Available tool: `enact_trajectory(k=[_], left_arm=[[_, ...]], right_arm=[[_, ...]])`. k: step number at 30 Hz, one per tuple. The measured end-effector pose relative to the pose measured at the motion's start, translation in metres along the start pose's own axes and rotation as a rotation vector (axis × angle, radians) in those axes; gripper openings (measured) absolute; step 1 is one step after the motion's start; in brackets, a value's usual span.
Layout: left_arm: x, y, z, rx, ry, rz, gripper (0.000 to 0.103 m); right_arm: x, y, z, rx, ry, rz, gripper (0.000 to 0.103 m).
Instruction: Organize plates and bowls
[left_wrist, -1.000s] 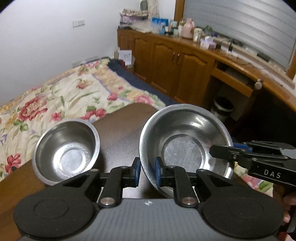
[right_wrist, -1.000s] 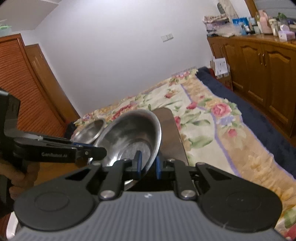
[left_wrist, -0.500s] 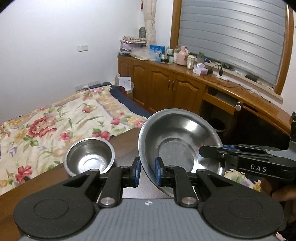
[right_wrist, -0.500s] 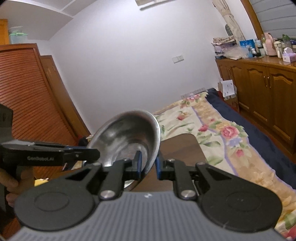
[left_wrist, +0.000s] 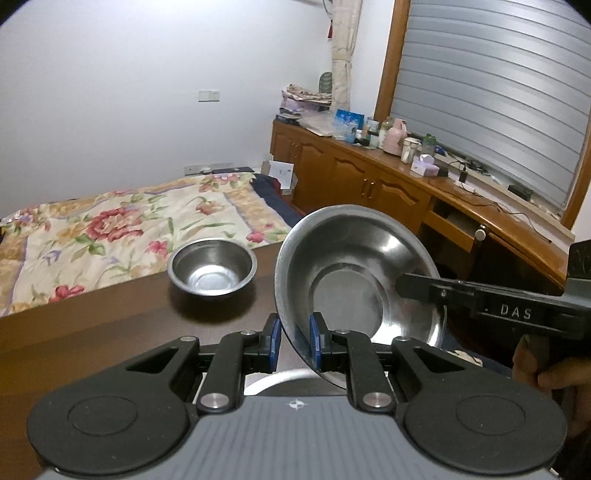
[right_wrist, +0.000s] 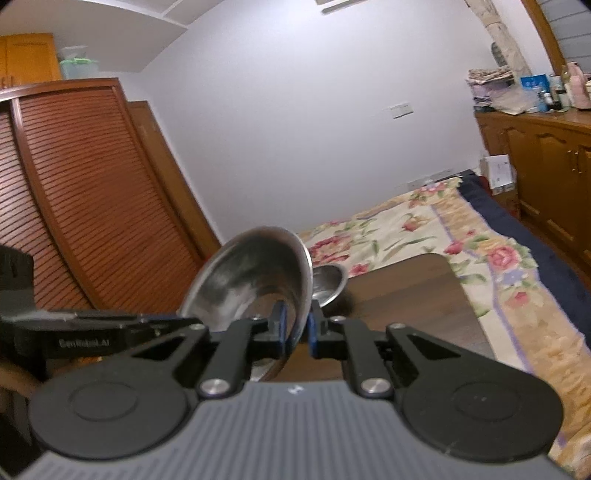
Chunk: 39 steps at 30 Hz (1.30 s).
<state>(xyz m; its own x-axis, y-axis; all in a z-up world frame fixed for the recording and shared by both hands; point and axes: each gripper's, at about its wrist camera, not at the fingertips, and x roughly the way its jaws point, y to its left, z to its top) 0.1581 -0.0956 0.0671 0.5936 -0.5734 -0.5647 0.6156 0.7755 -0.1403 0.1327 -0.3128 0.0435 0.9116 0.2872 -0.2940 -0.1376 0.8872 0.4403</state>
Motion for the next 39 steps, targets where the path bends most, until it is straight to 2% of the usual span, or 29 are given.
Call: enact_trajectory(k=[5, 12, 23, 30, 39], left_arm=[[-0.014, -0.005, -0.02, 0.003, 0.016, 0.018, 0.018], [-0.025, -0.008, -0.053, 0.003, 0.03, 0.029, 0.019], [-0.022, 0.007, -0.088, -0.034, 0.054, 0.06, 0.019], [-0.017, 0.011, -0.099, -0.044, 0.081, 0.082, 0.019], [-0.005, 0.008, -0.108, -0.002, 0.105, 0.145, 0.021]], right_arm=[[-0.007, -0.001, -0.012, 0.026, 0.028, 0.061, 0.011], [-0.014, 0.007, -0.034, 0.006, 0.076, 0.083, 0.011], [-0.003, 0.018, -0.061, -0.016, 0.144, 0.084, 0.011], [0.007, 0.027, -0.068, -0.092, 0.174, 0.057, 0.011], [0.011, 0.032, -0.073, -0.157, 0.191, 0.014, 0.01]])
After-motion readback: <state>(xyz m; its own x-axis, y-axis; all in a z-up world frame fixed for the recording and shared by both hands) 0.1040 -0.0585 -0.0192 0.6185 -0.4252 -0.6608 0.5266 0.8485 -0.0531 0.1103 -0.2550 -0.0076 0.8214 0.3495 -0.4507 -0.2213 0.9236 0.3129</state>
